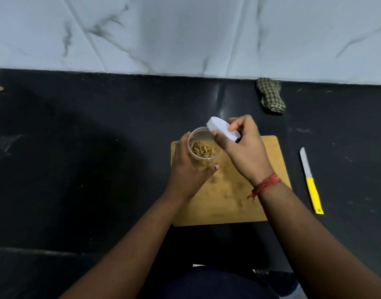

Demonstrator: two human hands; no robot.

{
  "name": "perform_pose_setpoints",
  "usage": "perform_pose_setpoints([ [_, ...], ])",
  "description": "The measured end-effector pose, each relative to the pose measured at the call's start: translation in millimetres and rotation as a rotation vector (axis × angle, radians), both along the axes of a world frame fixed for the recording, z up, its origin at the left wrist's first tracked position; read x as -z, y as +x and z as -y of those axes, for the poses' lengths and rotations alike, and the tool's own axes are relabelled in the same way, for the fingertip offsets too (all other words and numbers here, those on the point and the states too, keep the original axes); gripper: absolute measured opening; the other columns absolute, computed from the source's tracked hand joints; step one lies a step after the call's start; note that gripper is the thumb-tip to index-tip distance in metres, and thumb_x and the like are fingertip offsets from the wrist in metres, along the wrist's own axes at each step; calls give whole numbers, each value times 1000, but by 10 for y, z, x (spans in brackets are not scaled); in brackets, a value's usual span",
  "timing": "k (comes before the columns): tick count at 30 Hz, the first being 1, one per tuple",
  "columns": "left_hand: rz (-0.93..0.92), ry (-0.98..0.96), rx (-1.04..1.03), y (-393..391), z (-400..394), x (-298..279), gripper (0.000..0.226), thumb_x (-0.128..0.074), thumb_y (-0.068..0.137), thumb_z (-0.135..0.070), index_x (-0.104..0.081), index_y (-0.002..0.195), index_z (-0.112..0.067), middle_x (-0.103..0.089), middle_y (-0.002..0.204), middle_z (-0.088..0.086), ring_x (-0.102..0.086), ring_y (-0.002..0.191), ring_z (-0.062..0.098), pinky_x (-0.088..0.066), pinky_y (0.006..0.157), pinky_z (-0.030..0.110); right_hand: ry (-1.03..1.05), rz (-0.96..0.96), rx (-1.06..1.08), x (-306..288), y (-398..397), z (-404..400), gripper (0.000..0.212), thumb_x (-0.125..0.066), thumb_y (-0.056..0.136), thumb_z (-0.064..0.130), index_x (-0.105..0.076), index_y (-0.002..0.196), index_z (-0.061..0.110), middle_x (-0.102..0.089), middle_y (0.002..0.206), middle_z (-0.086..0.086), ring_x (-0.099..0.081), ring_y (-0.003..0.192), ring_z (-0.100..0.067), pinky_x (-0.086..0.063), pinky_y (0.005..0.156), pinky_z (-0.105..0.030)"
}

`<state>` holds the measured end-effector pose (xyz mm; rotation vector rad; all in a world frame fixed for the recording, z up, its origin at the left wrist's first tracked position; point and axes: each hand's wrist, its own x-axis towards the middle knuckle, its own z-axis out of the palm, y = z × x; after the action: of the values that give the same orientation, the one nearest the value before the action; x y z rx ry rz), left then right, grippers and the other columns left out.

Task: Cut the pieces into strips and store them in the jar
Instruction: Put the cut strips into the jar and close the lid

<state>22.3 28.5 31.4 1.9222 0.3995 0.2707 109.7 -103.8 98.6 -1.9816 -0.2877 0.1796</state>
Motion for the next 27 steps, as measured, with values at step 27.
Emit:
perform_pose_setpoints([
  [27, -216, 64, 170, 69, 197, 104, 98, -86, 65, -45, -25, 141, -46, -40, 141, -13, -47, 126, 12, -52, 96, 33, -1078, 321, -663, -269, -2, 316, 85, -47, 90, 64, -20, 152, 13, -39, 143, -7, -59, 112, -27, -51, 84, -35],
])
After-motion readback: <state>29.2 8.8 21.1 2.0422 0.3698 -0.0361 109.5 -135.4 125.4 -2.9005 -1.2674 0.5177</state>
